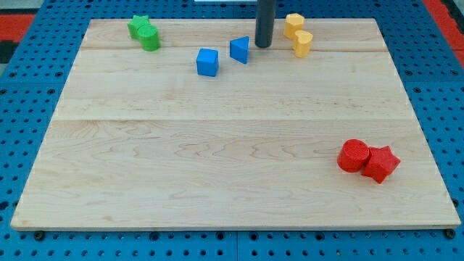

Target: Push yellow heart towards the top center

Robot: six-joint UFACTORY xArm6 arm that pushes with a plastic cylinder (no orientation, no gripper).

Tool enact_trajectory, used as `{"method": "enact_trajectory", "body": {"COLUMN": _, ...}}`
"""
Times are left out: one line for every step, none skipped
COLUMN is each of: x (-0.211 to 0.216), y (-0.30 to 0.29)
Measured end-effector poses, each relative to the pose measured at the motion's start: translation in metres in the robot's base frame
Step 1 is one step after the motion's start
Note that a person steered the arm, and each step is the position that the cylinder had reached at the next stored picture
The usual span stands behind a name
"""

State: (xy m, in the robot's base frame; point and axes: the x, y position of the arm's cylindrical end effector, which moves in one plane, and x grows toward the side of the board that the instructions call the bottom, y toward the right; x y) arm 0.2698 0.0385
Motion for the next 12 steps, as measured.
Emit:
{"method": "enact_trajectory", "body": {"x": 0.000, "y": -0.048}}
{"method": "enact_trajectory", "body": {"x": 0.031, "y": -0.072}}
{"method": "enact_trajectory", "body": {"x": 0.066, "y": -0.100}}
{"method": "enact_trajectory", "body": {"x": 0.107, "y": -0.112}}
{"method": "enact_trajectory", "body": {"x": 0.109, "y": -0.051}}
{"method": "enact_trajectory", "body": {"x": 0.109, "y": 0.038}}
{"method": "enact_trajectory", "body": {"x": 0.109, "y": 0.066}}
{"method": "enact_trajectory", "body": {"x": 0.111, "y": 0.072}}
{"method": "enact_trajectory", "body": {"x": 0.114, "y": 0.097}}
{"method": "enact_trajectory", "body": {"x": 0.114, "y": 0.098}}
{"method": "enact_trajectory", "body": {"x": 0.114, "y": 0.098}}
{"method": "enact_trajectory", "body": {"x": 0.114, "y": 0.121}}
